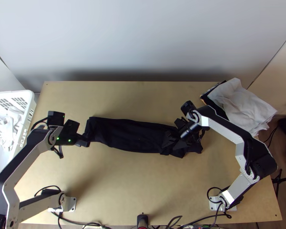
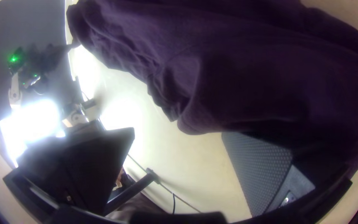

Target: Fold the t-shirt

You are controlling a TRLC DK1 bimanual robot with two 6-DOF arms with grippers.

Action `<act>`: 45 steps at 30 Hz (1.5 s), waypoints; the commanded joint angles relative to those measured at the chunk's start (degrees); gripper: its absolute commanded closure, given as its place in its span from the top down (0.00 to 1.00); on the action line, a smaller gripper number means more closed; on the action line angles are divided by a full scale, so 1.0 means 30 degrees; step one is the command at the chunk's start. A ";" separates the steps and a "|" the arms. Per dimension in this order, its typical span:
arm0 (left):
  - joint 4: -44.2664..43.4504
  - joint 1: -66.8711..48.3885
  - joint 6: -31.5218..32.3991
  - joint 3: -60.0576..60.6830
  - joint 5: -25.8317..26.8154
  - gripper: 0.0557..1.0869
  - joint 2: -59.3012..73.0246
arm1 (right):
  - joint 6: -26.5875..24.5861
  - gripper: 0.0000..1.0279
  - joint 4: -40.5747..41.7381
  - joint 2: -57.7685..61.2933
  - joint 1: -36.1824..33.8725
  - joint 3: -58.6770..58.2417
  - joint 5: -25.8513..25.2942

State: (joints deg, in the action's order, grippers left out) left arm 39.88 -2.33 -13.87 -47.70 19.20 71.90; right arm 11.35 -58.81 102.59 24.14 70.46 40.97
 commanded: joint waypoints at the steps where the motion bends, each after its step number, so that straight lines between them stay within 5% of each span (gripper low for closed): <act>1: 0.1912 0.0454 -0.1705 0.0051 0.2096 0.03 -0.1115 | -0.0093 0.95 -0.0203 -0.0006 -0.0108 -0.0048 -0.0005; 9: 0.2791 0.0747 -0.3317 0.0081 0.3619 0.03 -0.0939 | -0.0269 0.95 -0.0291 -0.0035 -0.0254 -0.0165 -0.0005; 27: 0.1532 0.3032 -0.6891 -0.0154 0.3648 0.04 0.5301 | -0.0504 0.95 -0.0876 -0.0123 -0.0547 -0.0077 -0.0005; 28: 0.1444 0.2973 -0.6862 -0.0359 0.3648 0.11 0.5360 | -0.0533 0.95 -0.0876 -0.0123 -0.0518 -0.0048 -0.0005; 31: 0.1414 0.2885 -0.6832 -0.0740 0.3619 0.82 0.5008 | -0.0504 0.95 -0.0876 -0.0123 -0.0518 0.0040 -0.0005; 32: 0.1326 0.2944 -0.6832 -0.0828 0.3619 0.92 0.4686 | -0.0474 0.95 -0.0876 -0.0152 -0.0518 0.0069 -0.0005; 37: 0.1561 0.3354 -0.6393 -0.2175 0.3678 0.94 0.3075 | -0.0328 0.95 -0.0876 -0.0182 -0.0488 0.0333 -0.0005; 42: 0.2147 0.2622 -0.1032 -0.5632 0.6373 0.94 0.1991 | -0.0006 0.95 -0.0525 0.0815 0.0801 0.1241 0.0025; 45: 0.1502 0.1098 0.2279 -0.6189 0.6432 0.94 0.2460 | 0.0229 0.95 -0.0056 0.1664 0.2822 0.3292 0.0025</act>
State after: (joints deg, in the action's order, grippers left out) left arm 45.39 5.85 -22.79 -59.46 34.70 80.12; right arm 10.79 -60.86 103.85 25.26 73.25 40.97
